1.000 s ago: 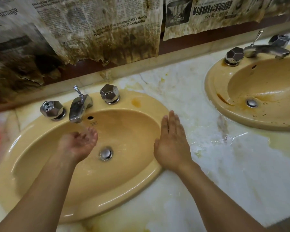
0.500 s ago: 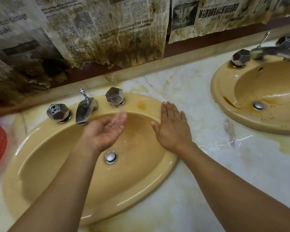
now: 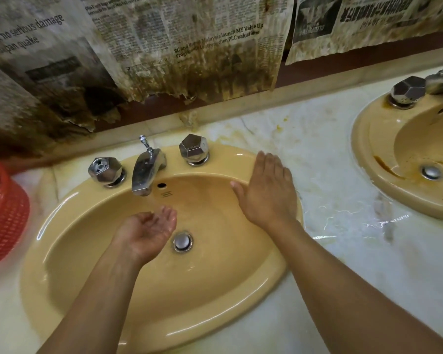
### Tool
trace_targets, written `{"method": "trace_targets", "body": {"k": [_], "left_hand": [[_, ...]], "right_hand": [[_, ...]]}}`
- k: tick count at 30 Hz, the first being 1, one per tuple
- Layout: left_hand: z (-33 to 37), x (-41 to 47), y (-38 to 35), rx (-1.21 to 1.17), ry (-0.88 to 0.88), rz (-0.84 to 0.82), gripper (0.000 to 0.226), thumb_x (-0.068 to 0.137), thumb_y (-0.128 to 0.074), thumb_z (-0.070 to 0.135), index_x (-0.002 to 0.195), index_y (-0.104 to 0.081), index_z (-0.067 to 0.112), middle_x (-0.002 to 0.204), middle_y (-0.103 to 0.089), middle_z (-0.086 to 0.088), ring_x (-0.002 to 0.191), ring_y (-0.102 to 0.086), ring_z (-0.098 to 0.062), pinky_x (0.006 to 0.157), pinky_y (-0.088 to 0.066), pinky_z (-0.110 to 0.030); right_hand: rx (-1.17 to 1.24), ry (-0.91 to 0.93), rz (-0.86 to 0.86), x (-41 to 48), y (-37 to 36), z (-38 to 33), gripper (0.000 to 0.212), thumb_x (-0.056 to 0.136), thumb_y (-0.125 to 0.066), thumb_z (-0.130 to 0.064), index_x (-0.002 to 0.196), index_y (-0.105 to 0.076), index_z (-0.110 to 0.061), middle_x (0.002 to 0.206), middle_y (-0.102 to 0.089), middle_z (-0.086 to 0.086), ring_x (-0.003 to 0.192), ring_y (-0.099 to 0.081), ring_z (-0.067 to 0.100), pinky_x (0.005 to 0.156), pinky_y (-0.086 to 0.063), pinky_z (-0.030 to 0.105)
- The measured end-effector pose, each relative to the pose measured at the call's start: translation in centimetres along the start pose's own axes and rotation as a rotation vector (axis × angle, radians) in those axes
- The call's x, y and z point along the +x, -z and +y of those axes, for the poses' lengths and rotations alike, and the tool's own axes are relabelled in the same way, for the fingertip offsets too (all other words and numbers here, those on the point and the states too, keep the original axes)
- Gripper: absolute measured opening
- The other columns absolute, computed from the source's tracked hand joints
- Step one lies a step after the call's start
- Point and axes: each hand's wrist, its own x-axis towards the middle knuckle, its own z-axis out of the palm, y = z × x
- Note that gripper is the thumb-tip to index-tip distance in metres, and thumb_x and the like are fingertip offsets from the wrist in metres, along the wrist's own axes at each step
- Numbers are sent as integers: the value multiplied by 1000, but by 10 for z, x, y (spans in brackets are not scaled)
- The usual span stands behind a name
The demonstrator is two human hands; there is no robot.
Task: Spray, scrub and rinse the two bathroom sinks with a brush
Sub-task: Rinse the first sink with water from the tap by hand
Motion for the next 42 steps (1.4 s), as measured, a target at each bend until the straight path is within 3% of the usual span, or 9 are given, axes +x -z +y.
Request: {"method": "trace_targets", "body": {"k": [5,10,15,22,25,28,31,34,42], "left_hand": [[-17,7,-35,51,29,-6,28,109,-36,5,120,-62,4,90,-67,-13,88,-65,-23,79,-53,-34],[-45,-13,-84,119,73,-335,35,109,-36,11,120,-64,-8,125,-69,-24,121,-64,-38,95,-58,-47],[-28,-12,-36,34,-30,-180,31,109,-37,9,124,-59,-7,127,-66,-24,120,-62,-37,105,-48,-43],[-3,-4,8,-71,-55,35,27,108,-34,8,108,-59,0,125,-65,-16,100,-66,-31,100,-49,-42],[-4,-4,1,-37,-32,52,29,109,-35,8,125,-58,0,121,-68,-17,104,-66,-31,103,-49,-42],[-11,-6,-17,-58,-38,46,30,108,-34,2,124,-57,-7,117,-67,-18,102,-65,-29,101,-50,-39],[-27,-8,-48,-80,-22,-131,36,107,-32,-1,136,-53,-8,125,-67,-26,121,-63,-35,108,-47,-41],[-42,-14,-79,-110,-6,-358,35,109,-34,6,130,-59,-7,130,-66,-26,128,-60,-36,116,-41,-46],[-30,-3,-28,-239,-124,-104,31,109,-35,9,126,-58,-3,129,-67,-18,122,-63,-33,112,-45,-42]], "right_hand": [[6,-45,6,-10,-3,-1,89,102,-18,-66,161,-6,1,167,-17,20,155,-13,33,126,-11,46],[-9,-64,-41,-1,2,-4,91,101,-20,-66,161,-2,0,168,-13,19,156,-9,32,126,-10,46],[11,0,-115,46,13,-19,99,96,-12,-76,162,-5,-3,171,-1,16,158,4,27,127,-3,49],[14,166,-118,63,12,-23,68,107,-15,-52,163,-16,-12,172,-8,7,158,-3,21,127,-9,45],[23,177,-61,38,6,-7,64,108,-14,-45,163,-11,-14,171,-13,5,158,-7,20,127,-12,42],[16,174,-52,35,5,-5,63,108,-14,-44,164,-8,-14,171,-13,4,158,-7,20,126,-13,43],[17,192,-71,37,5,-5,64,109,-12,-45,164,-4,-14,172,-5,3,158,1,18,127,-8,43],[6,222,-80,37,5,-2,68,108,-11,-51,164,-2,-14,172,0,3,158,6,17,128,-5,44],[-17,210,-107,54,7,-13,76,103,-10,-61,164,-7,-15,172,-6,3,158,-1,19,126,-9,52]]}}
